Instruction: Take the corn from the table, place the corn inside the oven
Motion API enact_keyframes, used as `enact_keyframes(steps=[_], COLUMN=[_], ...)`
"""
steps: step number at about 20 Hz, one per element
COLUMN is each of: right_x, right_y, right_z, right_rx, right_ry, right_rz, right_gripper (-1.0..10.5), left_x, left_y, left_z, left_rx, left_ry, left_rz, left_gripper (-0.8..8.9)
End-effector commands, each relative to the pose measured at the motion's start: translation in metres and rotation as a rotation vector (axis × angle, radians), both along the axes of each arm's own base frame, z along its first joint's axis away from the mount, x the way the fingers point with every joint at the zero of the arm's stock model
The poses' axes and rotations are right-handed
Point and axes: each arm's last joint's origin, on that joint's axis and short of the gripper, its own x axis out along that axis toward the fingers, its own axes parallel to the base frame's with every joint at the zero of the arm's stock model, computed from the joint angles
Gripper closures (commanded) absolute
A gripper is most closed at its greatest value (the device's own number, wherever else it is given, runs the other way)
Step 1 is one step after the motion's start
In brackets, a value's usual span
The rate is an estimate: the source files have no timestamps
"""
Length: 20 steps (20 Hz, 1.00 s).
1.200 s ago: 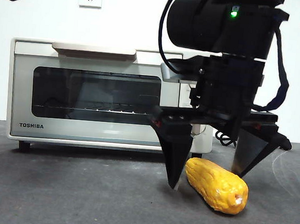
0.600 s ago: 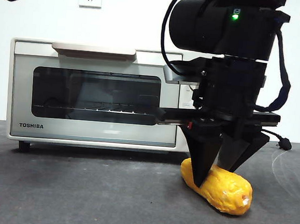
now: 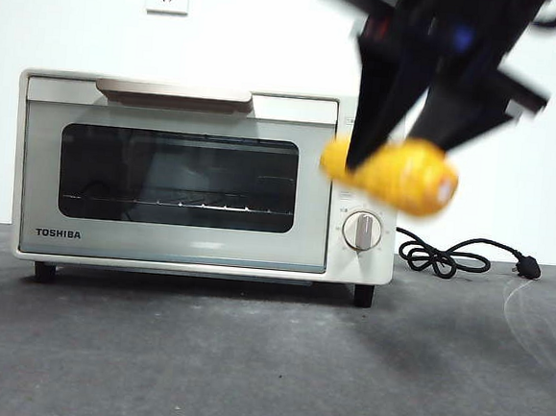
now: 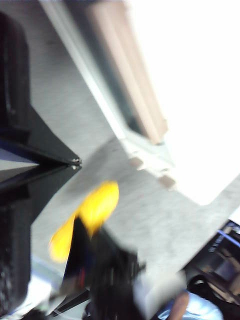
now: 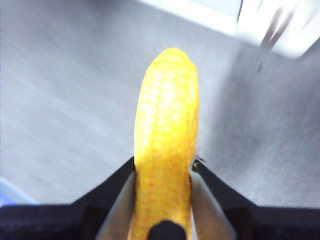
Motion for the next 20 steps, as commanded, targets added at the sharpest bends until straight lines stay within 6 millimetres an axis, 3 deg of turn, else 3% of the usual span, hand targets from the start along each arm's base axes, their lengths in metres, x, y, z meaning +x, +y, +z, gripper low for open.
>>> enact_keyframes(steps=[1,6,13,16,20], right_x=[-0.013,-0.036,-0.043,-0.043,-0.043], right_y=[-0.012,-0.034,-0.041,-0.041,-0.041], right_z=[0.023,0.047,0.048,0.048,0.049], right_rx=[0.079,0.144,0.12,0.12,0.122], right_ry=[-0.054,-0.101,-0.078,-0.078,-0.086], right_rz=[-0.017,-0.032,-0.032,-0.032,-0.033], right_gripper=[9.6,9.6,9.6,9.6,9.6], left_x=[0.014,0.044,0.081,0.088,0.09], left_y=[-0.005,-0.013,-0.023,-0.029,-0.034], left_z=[-0.003,-0.017,-0.009,-0.011,-0.028], left_rx=[-0.018,0.008,0.069,0.14,0.256], left_ry=[-0.028,-0.015,0.015,0.05,0.108], left_rz=[0.0,0.072,0.123,0.115,0.105], left_gripper=[8.19,8.19,8.19,8.19,8.19])
